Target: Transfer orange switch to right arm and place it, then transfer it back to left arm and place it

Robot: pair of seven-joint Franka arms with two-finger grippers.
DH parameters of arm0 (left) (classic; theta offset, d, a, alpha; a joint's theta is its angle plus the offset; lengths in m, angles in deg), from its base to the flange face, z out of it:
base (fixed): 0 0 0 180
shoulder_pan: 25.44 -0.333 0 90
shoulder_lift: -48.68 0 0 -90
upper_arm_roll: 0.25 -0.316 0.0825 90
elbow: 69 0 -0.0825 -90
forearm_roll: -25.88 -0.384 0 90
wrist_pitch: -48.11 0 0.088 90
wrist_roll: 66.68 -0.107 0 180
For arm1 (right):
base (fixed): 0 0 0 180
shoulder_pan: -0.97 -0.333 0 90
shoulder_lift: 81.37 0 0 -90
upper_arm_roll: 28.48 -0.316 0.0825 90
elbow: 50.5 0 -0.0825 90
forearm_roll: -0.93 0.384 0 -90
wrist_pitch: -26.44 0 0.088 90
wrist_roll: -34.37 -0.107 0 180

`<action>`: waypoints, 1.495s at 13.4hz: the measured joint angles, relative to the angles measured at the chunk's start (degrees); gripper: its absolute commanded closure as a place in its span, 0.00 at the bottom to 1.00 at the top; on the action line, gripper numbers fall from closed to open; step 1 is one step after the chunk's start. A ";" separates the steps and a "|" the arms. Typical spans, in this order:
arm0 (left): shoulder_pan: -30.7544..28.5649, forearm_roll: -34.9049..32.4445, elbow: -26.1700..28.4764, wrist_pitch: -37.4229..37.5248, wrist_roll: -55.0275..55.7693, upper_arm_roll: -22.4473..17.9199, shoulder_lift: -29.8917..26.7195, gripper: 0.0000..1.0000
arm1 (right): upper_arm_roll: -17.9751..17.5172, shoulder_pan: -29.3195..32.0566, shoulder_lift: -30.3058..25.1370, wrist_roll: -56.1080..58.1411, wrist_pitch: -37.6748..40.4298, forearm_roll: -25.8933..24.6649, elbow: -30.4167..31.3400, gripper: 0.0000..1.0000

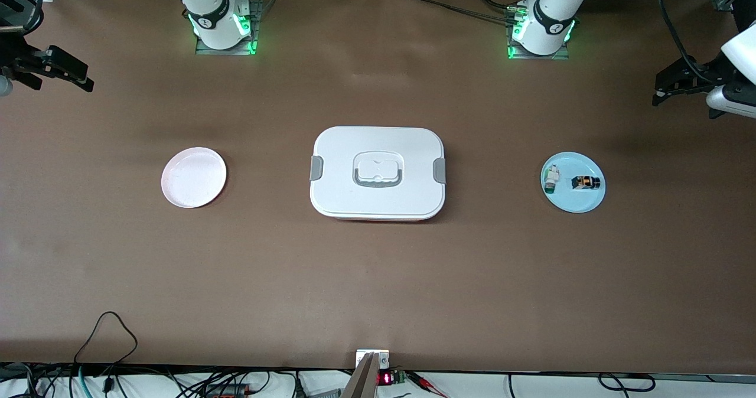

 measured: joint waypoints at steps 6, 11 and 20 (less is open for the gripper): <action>1.04 0.00 -0.81 0.52 0.00 0.52 0.19 0.00 | 0.02 0.00 0.03 0.02 0.09 0.02 -0.99 0.00; 0.89 0.00 -0.81 0.59 0.00 0.44 0.33 0.00 | -0.36 -0.25 0.03 0.10 1.24 0.01 -1.33 0.00; 0.98 0.00 -0.81 1.56 2.87 0.60 0.36 0.00 | -0.36 -0.24 0.03 0.10 5.17 0.00 -1.67 0.00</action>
